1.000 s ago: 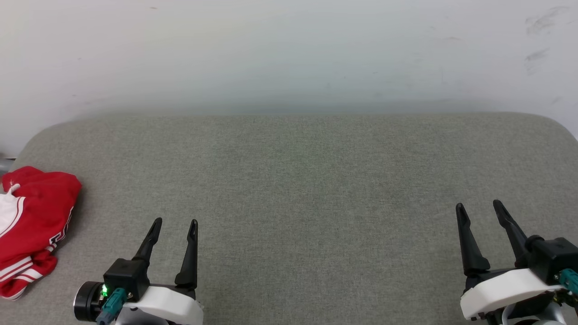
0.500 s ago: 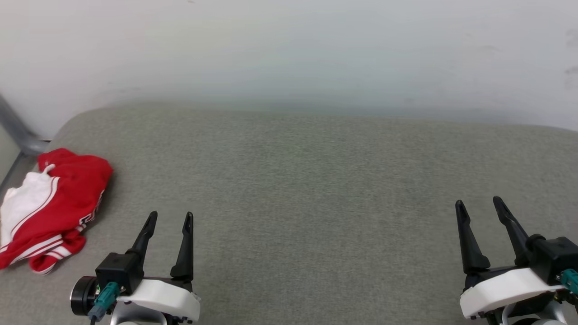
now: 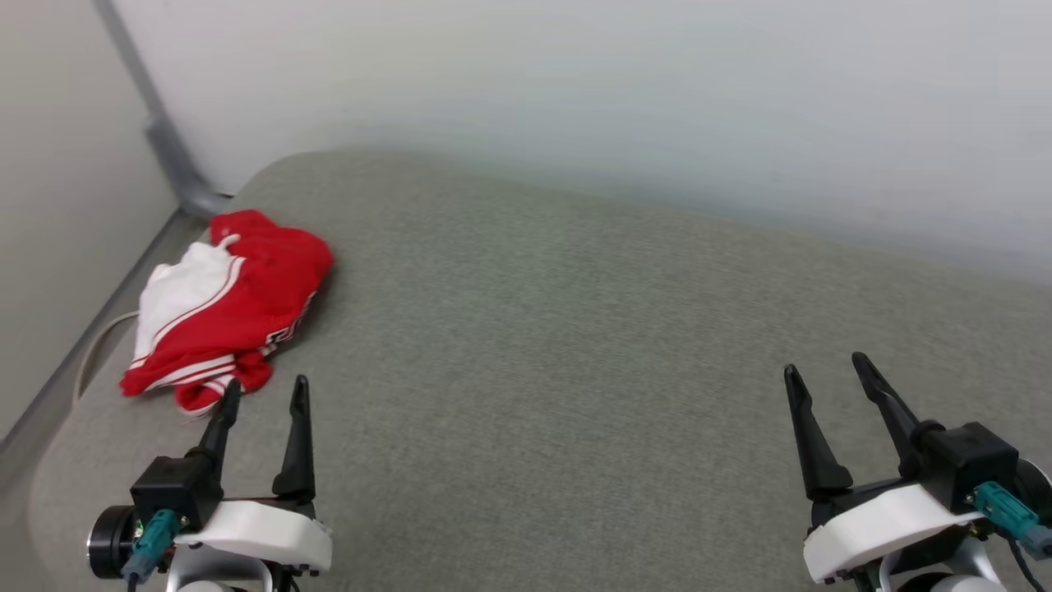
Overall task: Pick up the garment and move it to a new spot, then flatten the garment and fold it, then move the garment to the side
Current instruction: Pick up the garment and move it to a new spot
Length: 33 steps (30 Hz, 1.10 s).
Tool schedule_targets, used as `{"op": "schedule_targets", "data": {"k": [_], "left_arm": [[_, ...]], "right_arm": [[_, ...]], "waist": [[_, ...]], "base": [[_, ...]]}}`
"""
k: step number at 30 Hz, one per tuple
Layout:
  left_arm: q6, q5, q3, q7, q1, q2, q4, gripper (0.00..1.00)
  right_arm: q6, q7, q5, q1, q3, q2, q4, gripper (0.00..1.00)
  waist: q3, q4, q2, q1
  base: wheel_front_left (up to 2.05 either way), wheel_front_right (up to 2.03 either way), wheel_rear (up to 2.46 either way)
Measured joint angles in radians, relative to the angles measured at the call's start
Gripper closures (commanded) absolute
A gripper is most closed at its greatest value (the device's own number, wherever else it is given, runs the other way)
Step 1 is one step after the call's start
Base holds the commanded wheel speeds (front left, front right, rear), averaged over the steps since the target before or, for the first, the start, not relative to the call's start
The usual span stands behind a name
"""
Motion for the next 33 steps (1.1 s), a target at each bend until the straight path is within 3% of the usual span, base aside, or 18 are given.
{"op": "schedule_targets", "data": {"k": [19, 33], "left_arm": [[0.018, -0.022, 0.038, 0.0, 0.009, 0.004, 0.001, 0.0], [0.026, -0.063, 0.077, 0.0, -0.022, 0.017, 0.003, 0.0]], "right_arm": [[0.0, 0.011, -0.033, -0.04, 0.049, 0.0, -0.008, 0.0], [0.0, 0.019, -0.043, -0.068, 0.066, 0.0, -0.016, 0.0]], "waist": [[0.019, 0.222, 0.0, 0.0], [0.052, 0.219, 0.0, 0.0]], "base": [[0.0, 0.0, 0.0], [0.0, 0.0, 0.0]]}}
